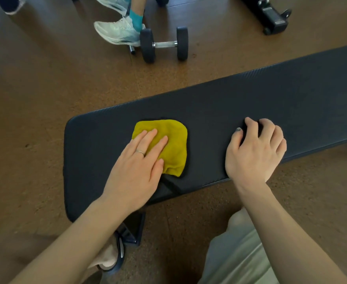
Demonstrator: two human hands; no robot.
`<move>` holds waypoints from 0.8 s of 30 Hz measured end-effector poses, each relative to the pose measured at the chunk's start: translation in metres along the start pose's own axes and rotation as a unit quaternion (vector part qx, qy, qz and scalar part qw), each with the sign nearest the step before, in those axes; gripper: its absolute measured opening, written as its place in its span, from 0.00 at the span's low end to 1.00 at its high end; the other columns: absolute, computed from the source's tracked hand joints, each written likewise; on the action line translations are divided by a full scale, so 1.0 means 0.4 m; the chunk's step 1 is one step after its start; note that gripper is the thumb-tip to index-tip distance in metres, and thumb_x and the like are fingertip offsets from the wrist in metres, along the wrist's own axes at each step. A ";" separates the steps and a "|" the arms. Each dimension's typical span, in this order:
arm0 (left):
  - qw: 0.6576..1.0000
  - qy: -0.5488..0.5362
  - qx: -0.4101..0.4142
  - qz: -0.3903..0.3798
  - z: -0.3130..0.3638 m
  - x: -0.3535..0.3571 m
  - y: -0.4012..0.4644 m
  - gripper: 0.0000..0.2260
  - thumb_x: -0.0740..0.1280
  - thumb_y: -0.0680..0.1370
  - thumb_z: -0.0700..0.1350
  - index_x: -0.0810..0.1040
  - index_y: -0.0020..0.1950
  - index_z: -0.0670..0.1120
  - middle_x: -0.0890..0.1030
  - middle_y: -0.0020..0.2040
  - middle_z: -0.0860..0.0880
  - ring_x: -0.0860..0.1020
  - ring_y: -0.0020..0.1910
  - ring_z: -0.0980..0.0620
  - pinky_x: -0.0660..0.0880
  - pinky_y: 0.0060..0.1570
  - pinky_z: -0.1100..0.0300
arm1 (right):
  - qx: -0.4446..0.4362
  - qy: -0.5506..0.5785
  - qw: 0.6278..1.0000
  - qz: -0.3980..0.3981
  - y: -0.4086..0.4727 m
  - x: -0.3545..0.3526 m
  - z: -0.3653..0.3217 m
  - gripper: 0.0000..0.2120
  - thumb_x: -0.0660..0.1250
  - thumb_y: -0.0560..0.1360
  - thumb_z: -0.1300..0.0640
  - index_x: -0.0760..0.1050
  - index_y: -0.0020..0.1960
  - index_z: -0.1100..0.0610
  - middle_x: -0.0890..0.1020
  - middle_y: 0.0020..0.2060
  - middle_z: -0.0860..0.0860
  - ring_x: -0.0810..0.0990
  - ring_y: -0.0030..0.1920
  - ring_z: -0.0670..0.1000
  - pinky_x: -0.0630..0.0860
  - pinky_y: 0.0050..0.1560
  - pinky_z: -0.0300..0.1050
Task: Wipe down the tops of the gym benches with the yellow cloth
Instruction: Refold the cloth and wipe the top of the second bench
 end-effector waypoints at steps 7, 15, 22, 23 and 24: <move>0.996 0.011 -0.087 0.016 0.069 0.008 0.305 0.25 0.49 0.87 0.55 0.54 0.84 0.52 0.53 0.85 0.45 0.50 0.83 0.44 0.46 0.81 0.47 | -0.007 -0.028 1.000 -0.007 0.006 -0.001 -0.005 0.20 0.49 0.84 0.50 0.72 0.70 0.52 0.73 0.68 0.54 0.68 0.70 0.59 0.62 0.71 0.59; 0.999 -0.005 0.042 -0.013 0.163 0.045 -0.015 0.25 0.49 0.85 0.56 0.58 0.83 0.56 0.55 0.84 0.51 0.51 0.83 0.50 0.49 0.81 0.50 | -0.032 -0.012 0.999 -0.003 0.000 0.002 0.020 0.20 0.51 0.84 0.53 0.73 0.71 0.54 0.74 0.69 0.56 0.69 0.70 0.61 0.63 0.71 0.59; 0.998 0.012 0.053 0.010 0.183 0.050 0.184 0.24 0.49 0.86 0.55 0.58 0.83 0.55 0.57 0.84 0.48 0.54 0.83 0.46 0.51 0.81 0.48 | -0.029 -0.016 0.999 -0.007 0.000 -0.003 0.014 0.21 0.51 0.83 0.53 0.72 0.71 0.54 0.73 0.69 0.56 0.68 0.71 0.61 0.63 0.72 0.59; 0.999 0.008 0.040 0.009 0.192 0.052 0.230 0.24 0.50 0.86 0.55 0.58 0.83 0.55 0.57 0.84 0.48 0.53 0.83 0.46 0.50 0.81 0.48 | -0.026 -0.013 1.000 -0.004 0.001 -0.003 0.013 0.21 0.50 0.83 0.53 0.73 0.71 0.54 0.73 0.69 0.56 0.69 0.71 0.60 0.63 0.72 0.59; 0.999 0.009 0.030 0.007 0.202 0.052 0.269 0.24 0.50 0.86 0.54 0.57 0.83 0.55 0.56 0.84 0.48 0.53 0.83 0.46 0.49 0.81 0.48 | -0.023 -0.008 1.000 0.000 0.001 -0.003 0.014 0.21 0.50 0.83 0.53 0.73 0.71 0.54 0.73 0.69 0.56 0.69 0.71 0.60 0.64 0.72 0.59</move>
Point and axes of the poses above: each hand's wrist, its own y-axis towards the middle knuckle, its own x-axis out of the palm, z = x × y, the point moved 1 cm from there along y, towards the middle knuckle
